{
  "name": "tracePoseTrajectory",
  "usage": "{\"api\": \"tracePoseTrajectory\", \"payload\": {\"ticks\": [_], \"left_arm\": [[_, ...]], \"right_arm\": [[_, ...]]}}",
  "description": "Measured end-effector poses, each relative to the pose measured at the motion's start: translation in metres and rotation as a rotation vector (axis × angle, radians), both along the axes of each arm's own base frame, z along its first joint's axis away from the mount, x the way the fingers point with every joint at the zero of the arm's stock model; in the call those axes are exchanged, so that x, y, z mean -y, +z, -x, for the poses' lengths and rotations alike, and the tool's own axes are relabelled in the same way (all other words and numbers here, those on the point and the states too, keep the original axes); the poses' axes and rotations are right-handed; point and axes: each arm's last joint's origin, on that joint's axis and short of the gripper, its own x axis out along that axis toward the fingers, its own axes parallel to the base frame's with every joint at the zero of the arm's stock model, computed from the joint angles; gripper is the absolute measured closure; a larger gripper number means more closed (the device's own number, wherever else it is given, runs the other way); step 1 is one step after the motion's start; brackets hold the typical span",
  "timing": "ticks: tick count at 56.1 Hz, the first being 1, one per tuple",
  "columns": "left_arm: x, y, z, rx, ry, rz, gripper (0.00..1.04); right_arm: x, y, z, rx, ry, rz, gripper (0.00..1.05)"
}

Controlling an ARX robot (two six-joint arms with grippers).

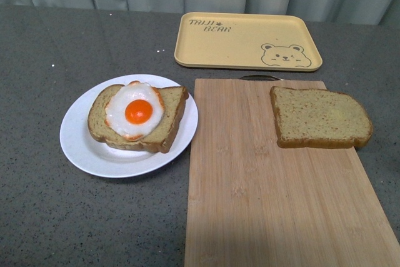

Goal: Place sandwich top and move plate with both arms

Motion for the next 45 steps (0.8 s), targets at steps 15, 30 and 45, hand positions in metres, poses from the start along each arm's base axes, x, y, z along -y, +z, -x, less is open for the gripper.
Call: {"api": "tracePoseTrajectory", "payload": {"ticks": [15, 30, 45], "left_arm": [[0.0, 0.0, 0.0, 0.0, 0.0, 0.0, 0.07], [0.0, 0.0, 0.0, 0.0, 0.0, 0.0, 0.07], [0.0, 0.0, 0.0, 0.0, 0.0, 0.0, 0.07]], "right_arm": [[-0.013, -0.027, -0.045, -0.146, 0.089, -0.182, 0.09], [-0.033, -0.05, -0.075, -0.254, 0.099, -0.289, 0.1], [-0.041, -0.053, -0.09, -0.292, 0.071, -0.29, 0.52]]}}
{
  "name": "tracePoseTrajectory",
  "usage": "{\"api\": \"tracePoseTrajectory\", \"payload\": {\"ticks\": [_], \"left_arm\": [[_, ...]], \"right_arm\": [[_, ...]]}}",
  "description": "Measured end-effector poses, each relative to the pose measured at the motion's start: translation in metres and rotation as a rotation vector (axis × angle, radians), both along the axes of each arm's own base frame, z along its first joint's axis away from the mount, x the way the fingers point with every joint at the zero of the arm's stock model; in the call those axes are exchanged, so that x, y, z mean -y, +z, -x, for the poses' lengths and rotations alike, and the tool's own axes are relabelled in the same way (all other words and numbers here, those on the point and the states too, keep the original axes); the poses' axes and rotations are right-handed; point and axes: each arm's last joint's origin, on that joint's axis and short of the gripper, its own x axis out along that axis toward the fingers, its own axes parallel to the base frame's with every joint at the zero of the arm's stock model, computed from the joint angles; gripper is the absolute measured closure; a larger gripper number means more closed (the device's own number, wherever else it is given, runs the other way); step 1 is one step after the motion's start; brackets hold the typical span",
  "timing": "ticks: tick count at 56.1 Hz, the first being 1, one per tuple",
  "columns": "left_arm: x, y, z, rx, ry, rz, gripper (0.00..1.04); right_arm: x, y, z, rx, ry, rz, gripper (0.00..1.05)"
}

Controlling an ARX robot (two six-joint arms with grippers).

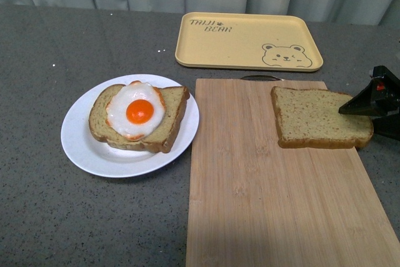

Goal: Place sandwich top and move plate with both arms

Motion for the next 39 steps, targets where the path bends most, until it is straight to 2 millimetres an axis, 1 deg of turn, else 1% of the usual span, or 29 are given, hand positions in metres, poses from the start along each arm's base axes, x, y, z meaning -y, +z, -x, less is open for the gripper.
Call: {"api": "tracePoseTrajectory", "payload": {"ticks": [1, 3, 5, 12, 16, 23, 27, 34, 39], "left_arm": [[0.0, 0.0, 0.0, 0.0, 0.0, 0.0, 0.07], [0.0, 0.0, 0.0, 0.0, 0.0, 0.0, 0.07], [0.0, 0.0, 0.0, 0.0, 0.0, 0.0, 0.07], [0.0, 0.0, 0.0, 0.0, 0.0, 0.0, 0.07], [0.0, 0.0, 0.0, 0.0, 0.0, 0.0, 0.07], [0.0, 0.0, 0.0, 0.0, 0.0, 0.0, 0.07], [0.0, 0.0, 0.0, 0.0, 0.0, 0.0, 0.07], [0.0, 0.0, 0.0, 0.0, 0.0, 0.0, 0.07], [0.0, 0.0, 0.0, 0.0, 0.0, 0.0, 0.07]], "right_arm": [[0.0, 0.0, -0.001, -0.002, -0.003, -0.001, 0.57], [0.0, 0.0, -0.001, -0.006, -0.004, -0.002, 0.65], [0.0, 0.0, -0.001, -0.009, -0.005, -0.003, 0.68], [0.0, 0.001, -0.001, -0.012, -0.011, -0.008, 0.93], [-0.001, 0.003, -0.001, -0.003, -0.013, -0.016, 1.01], [-0.006, 0.012, 0.005, 0.026, -0.011, -0.049, 1.03], [-0.011, 0.021, 0.01, 0.069, 0.002, -0.106, 1.03], [-0.027, 0.049, 0.017, 0.195, 0.061, -0.233, 1.03], [-0.046, 0.067, 0.016, 0.285, 0.108, -0.304, 1.03]]}}
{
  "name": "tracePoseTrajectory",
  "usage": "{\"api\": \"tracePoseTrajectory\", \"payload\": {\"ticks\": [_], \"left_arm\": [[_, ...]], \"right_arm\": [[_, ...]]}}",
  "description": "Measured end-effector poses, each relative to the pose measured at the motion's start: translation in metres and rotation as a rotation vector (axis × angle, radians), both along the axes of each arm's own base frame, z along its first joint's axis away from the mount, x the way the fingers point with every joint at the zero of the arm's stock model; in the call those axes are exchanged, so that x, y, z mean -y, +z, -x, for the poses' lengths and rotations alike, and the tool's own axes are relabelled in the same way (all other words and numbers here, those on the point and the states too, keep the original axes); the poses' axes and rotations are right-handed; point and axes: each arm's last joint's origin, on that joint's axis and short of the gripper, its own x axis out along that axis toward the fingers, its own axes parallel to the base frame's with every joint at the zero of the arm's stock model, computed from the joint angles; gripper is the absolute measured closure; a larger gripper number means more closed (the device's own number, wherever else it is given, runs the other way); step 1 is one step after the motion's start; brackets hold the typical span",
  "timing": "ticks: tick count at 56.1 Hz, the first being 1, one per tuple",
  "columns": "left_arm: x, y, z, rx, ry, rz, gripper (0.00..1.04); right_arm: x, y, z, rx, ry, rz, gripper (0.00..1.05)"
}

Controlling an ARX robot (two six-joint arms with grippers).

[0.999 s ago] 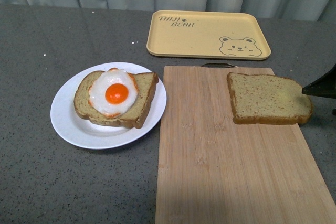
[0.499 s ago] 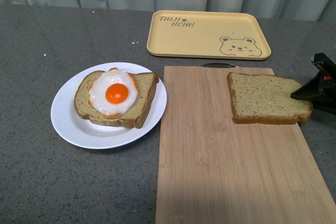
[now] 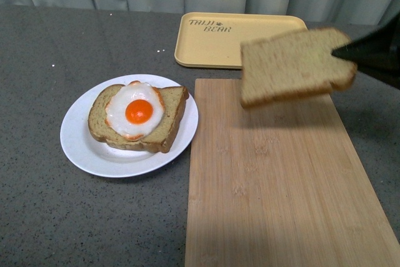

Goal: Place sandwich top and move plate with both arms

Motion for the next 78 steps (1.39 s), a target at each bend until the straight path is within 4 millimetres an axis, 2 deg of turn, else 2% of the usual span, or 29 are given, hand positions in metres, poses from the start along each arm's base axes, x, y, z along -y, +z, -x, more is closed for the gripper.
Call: {"api": "tracePoseTrajectory", "payload": {"ticks": [3, 9, 20, 26, 34, 44, 52, 78], "left_arm": [[0.0, 0.0, 0.0, 0.0, 0.0, 0.0, 0.07], [0.0, 0.0, 0.0, 0.0, 0.0, 0.0, 0.07], [0.0, 0.0, 0.0, 0.0, 0.0, 0.0, 0.07], [0.0, 0.0, 0.0, 0.0, 0.0, 0.0, 0.07], [0.0, 0.0, 0.0, 0.0, 0.0, 0.0, 0.07], [0.0, 0.0, 0.0, 0.0, 0.0, 0.0, 0.07], [0.0, 0.0, 0.0, 0.0, 0.0, 0.0, 0.07], [0.0, 0.0, 0.0, 0.0, 0.0, 0.0, 0.07]], "right_arm": [[-0.015, 0.007, -0.003, 0.031, 0.024, -0.036, 1.03], [-0.044, 0.009, -0.009, 0.046, 0.066, -0.087, 1.03], [-0.109, -0.007, -0.025, -0.015, 0.072, -0.182, 1.03], [-0.138, -0.018, -0.024, -0.067, 0.091, -0.197, 1.03], [-0.165, -0.033, -0.015, -0.128, 0.101, -0.197, 1.03], [-0.18, -0.045, -0.009, -0.162, 0.061, -0.189, 1.03], [-0.184, -0.05, -0.009, -0.155, 0.001, -0.181, 1.03], [-0.199, -0.064, -0.003, -0.231, -0.004, -0.128, 1.03]]}}
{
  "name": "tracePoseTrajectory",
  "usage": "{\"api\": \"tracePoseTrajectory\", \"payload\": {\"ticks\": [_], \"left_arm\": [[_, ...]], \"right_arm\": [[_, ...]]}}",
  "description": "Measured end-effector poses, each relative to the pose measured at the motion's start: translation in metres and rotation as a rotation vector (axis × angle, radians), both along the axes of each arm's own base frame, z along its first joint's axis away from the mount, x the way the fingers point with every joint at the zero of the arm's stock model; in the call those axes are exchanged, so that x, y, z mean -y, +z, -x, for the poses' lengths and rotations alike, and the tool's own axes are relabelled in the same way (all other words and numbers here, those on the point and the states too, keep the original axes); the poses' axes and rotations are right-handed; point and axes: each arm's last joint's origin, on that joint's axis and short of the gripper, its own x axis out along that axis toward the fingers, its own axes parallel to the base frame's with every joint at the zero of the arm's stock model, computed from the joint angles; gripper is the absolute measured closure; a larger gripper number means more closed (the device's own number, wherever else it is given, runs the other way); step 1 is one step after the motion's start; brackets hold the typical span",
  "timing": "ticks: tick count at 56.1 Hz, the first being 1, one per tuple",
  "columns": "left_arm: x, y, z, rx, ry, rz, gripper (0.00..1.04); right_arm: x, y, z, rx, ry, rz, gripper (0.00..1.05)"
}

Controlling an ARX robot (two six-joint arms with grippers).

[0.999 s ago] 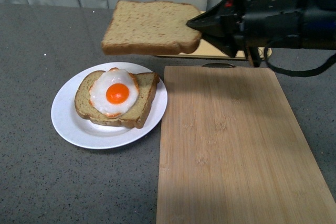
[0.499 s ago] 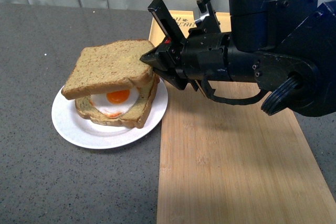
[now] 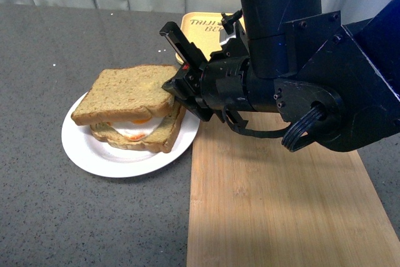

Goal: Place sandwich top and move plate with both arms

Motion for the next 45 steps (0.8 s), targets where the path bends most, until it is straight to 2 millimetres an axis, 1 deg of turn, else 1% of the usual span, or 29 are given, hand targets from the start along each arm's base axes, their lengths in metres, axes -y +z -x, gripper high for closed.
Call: {"api": "tracePoseTrajectory", "payload": {"ticks": [3, 5, 7, 13, 17, 19, 22, 24, 27, 28, 29, 30, 31, 33, 34, 35, 37, 38, 40, 42, 45], "left_arm": [[0.0, 0.0, 0.0, 0.0, 0.0, 0.0, 0.07], [0.0, 0.0, 0.0, 0.0, 0.0, 0.0, 0.07], [0.0, 0.0, 0.0, 0.0, 0.0, 0.0, 0.07], [0.0, 0.0, 0.0, 0.0, 0.0, 0.0, 0.07], [0.0, 0.0, 0.0, 0.0, 0.0, 0.0, 0.07], [0.0, 0.0, 0.0, 0.0, 0.0, 0.0, 0.07], [0.0, 0.0, 0.0, 0.0, 0.0, 0.0, 0.07], [0.0, 0.0, 0.0, 0.0, 0.0, 0.0, 0.07], [0.0, 0.0, 0.0, 0.0, 0.0, 0.0, 0.07], [0.0, 0.0, 0.0, 0.0, 0.0, 0.0, 0.07], [0.0, 0.0, 0.0, 0.0, 0.0, 0.0, 0.07], [0.0, 0.0, 0.0, 0.0, 0.0, 0.0, 0.07], [0.0, 0.0, 0.0, 0.0, 0.002, 0.0, 0.07], [0.0, 0.0, 0.0, 0.0, -0.002, 0.0, 0.07], [0.0, 0.0, 0.0, 0.001, 0.0, 0.0, 0.07], [0.0, 0.0, 0.0, 0.001, 0.0, 0.0, 0.07], [0.0, 0.0, 0.0, 0.0, 0.0, 0.0, 0.07], [0.0, 0.0, 0.0, 0.0, 0.0, 0.0, 0.07], [0.0, 0.0, 0.0, 0.0, 0.0, 0.0, 0.07], [0.0, 0.0, 0.0, 0.0, 0.0, 0.0, 0.07], [0.0, 0.0, 0.0, 0.0, 0.0, 0.0, 0.07]], "right_arm": [[0.001, -0.002, 0.001, -0.002, -0.013, 0.013, 1.02], [0.001, -0.003, 0.003, 0.0, -0.015, 0.02, 0.95], [0.003, -0.003, 0.005, 0.004, -0.028, 0.04, 0.86], [0.006, 0.004, 0.01, 0.028, -0.037, 0.061, 0.69], [0.009, 0.016, 0.013, 0.068, -0.046, 0.072, 0.57], [0.014, 0.03, 0.016, 0.117, -0.067, 0.083, 0.47], [0.022, 0.046, 0.021, 0.171, -0.098, 0.129, 0.34], [0.031, 0.053, 0.025, 0.201, -0.12, 0.186, 0.25], [0.049, 0.062, 0.031, 0.248, -0.179, 0.262, 0.11], [0.055, 0.064, 0.033, 0.269, -0.206, 0.288, 0.08], [0.063, 0.065, 0.035, 0.305, -0.254, 0.334, 0.08], [0.067, 0.065, 0.038, 0.385, -0.3, 0.391, 0.11], [0.076, 0.066, 0.04, 0.505, -0.405, 0.46, 0.16], [0.088, 0.066, 0.047, 0.643, -0.512, 0.578, 0.23], [0.098, 0.068, 0.054, 0.722, -0.559, 0.655, 0.29], [0.104, 0.069, 0.06, 0.773, -0.571, 0.714, 0.32], [0.113, 0.073, 0.067, 0.829, -0.587, 0.752, 0.38], [0.12, 0.078, 0.074, 0.881, -0.584, 0.802, 0.43], [0.131, 0.084, 0.085, 0.927, -0.578, 0.849, 0.52], [0.138, 0.087, 0.094, 0.945, -0.566, 0.871, 0.59], [0.15, 0.088, 0.11, 0.959, -0.541, 0.909, 0.73]]}}
